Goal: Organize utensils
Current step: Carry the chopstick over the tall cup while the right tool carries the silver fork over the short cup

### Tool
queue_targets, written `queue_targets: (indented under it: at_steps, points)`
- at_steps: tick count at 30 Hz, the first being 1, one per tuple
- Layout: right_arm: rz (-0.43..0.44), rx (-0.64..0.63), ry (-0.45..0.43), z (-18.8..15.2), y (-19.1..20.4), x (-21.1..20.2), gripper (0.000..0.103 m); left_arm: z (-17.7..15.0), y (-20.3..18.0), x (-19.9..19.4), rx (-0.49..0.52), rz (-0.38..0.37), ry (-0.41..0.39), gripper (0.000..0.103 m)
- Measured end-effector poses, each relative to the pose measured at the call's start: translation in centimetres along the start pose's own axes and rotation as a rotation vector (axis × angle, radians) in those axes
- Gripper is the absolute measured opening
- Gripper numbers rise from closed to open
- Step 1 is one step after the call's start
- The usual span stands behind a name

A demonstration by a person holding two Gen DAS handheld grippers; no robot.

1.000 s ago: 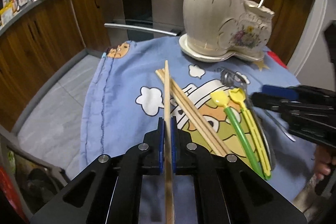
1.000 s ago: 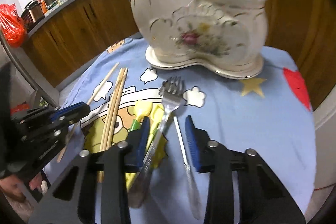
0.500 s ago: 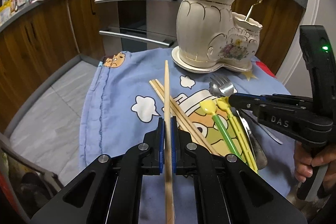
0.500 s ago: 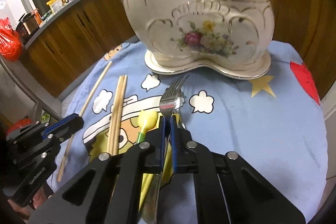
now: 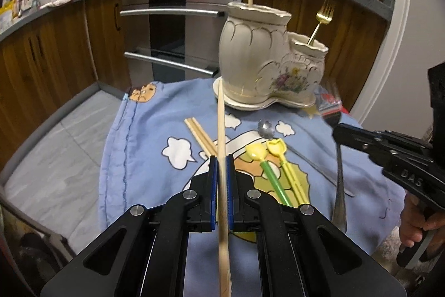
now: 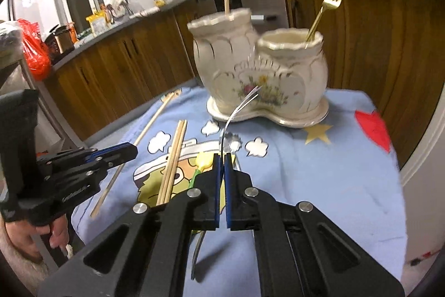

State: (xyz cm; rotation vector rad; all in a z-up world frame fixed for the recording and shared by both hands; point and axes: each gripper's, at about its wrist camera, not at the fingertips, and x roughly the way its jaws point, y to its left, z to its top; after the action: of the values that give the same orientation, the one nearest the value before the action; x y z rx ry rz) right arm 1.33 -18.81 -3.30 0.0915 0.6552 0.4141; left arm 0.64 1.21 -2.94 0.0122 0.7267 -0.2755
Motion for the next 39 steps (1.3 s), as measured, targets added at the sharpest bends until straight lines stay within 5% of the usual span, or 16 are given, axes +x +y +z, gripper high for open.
queue_targets:
  at_steps: [5, 19, 28, 39]
  points:
    - [-0.009, -0.026, -0.019, -0.1, -0.2, -0.5, 0.002, 0.1, -0.1, 0.0, -0.001, -0.002, 0.0, 0.006]
    - [-0.074, -0.206, -0.314, 1.9, 2.1, -6.0, 0.002, 2.0, 0.6, -2.8, -0.028, -0.052, -0.175, 0.006]
    - [-0.102, -0.184, -0.412, 7.0, 0.1, -6.5, 0.002, 9.6, 0.3, -4.0, -0.095, -0.195, -0.454, 0.006]
    - [-0.135, -0.085, -0.454, 14.3, -4.9, -3.8, 0.002, 19.1, -1.7, 0.8, -0.061, -0.262, -0.541, 0.006]
